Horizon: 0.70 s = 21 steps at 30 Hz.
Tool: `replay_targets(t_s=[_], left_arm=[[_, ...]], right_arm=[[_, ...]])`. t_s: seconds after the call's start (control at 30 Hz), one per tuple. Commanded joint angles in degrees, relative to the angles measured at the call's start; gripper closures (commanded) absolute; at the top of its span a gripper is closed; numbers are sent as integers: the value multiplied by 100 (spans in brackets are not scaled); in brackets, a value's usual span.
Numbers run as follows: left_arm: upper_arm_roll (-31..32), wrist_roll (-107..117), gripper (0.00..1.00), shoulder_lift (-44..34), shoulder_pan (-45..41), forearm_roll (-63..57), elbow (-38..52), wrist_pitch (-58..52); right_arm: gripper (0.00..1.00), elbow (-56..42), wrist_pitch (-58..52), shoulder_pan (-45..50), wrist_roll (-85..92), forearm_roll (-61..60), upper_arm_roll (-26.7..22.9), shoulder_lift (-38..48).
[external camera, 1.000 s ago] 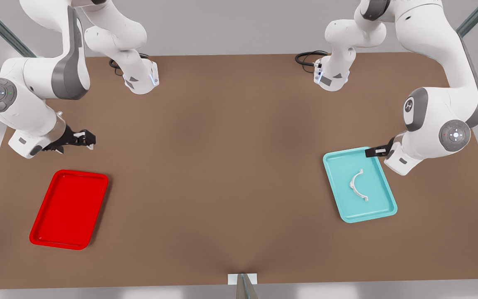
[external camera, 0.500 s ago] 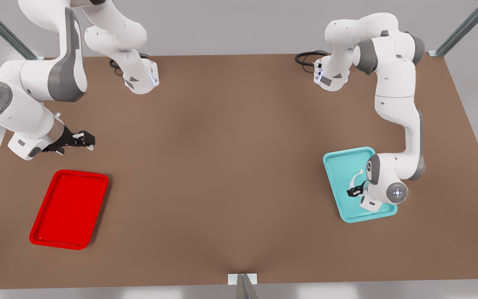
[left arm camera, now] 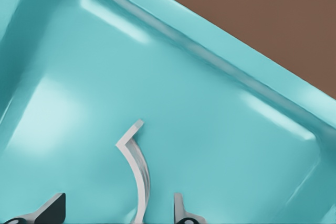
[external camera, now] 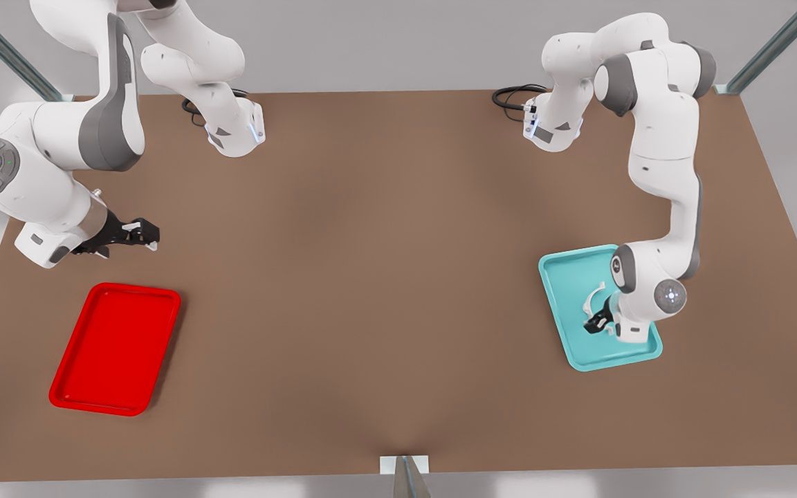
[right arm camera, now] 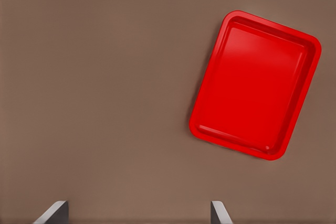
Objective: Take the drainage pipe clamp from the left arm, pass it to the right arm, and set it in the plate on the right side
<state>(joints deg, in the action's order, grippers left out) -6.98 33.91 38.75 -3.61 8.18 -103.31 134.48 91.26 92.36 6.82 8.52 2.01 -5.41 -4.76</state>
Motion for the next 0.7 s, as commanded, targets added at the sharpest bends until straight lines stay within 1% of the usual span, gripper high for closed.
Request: replay_targets(t_s=[0.0, 0.37, 0.43, 0.47, 0.5, 0.63, 0.67], left_arm=[[-5, 1039, 0, 1, 1, 316, -31, 491], [-5, 767, 1, -8, 115, 290, -111, 438], [-5, 758, 6, -8, 115, 281, -102, 465], [-5, 767, 18, -8, 124, 290, -102, 465], [-5, 767, 24, -8, 124, 290, -102, 465], [-5, 767, 38, -8, 133, 290, -93, 465], [-5, 758, 38, -8, 133, 281, -93, 456]], right_arm=[[0, -11, -7, -5, 53, 36, -4, 2], [0, -91, 1, 56, 71, 97, 31, -16], [0, -108, 1, 56, 53, 97, 31, -16], [0, -117, 1, 56, 53, 97, 31, -16], [0, -117, -7, 21, 44, 89, 31, -16], [0, -108, 19, 12, 35, 89, 14, -33], [0, -108, 19, 12, 35, 89, 14, -34]])
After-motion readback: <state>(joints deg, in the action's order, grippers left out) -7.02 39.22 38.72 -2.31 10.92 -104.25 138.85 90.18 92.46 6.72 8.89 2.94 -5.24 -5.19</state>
